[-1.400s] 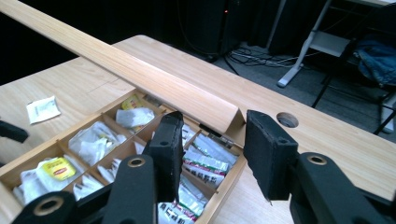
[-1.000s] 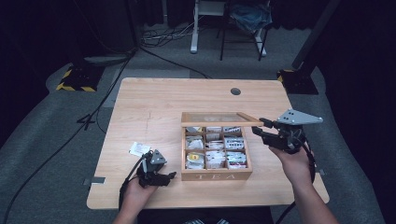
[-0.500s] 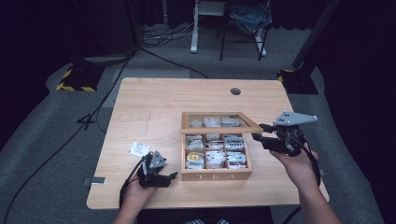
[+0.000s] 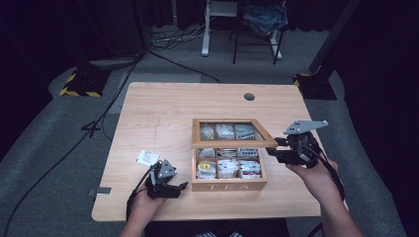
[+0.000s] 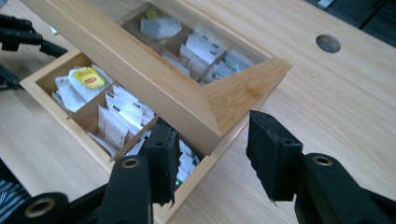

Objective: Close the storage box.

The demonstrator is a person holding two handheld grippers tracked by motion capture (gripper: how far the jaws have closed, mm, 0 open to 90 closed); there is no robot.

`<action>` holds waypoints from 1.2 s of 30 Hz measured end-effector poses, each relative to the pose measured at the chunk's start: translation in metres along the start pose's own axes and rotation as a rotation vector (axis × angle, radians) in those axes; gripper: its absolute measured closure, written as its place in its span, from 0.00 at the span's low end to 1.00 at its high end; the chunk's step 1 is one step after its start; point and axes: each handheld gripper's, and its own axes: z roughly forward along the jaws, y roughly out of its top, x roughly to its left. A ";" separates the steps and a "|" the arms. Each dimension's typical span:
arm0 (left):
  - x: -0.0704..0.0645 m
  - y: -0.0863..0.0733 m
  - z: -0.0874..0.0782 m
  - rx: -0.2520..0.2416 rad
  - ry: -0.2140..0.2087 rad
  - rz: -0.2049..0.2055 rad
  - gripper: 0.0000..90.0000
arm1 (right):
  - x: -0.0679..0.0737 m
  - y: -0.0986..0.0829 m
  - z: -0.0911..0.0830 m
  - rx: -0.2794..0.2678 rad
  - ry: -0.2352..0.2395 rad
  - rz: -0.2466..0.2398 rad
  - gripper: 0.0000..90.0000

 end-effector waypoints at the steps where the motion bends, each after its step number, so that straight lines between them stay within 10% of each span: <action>1: 0.000 0.000 0.000 0.000 0.000 0.000 0.32 | 0.001 0.000 0.000 0.013 0.003 -0.002 0.60; 36: 0.000 0.000 0.000 -0.001 0.000 -0.001 0.32 | 0.010 -0.008 0.024 0.315 0.111 -0.121 0.61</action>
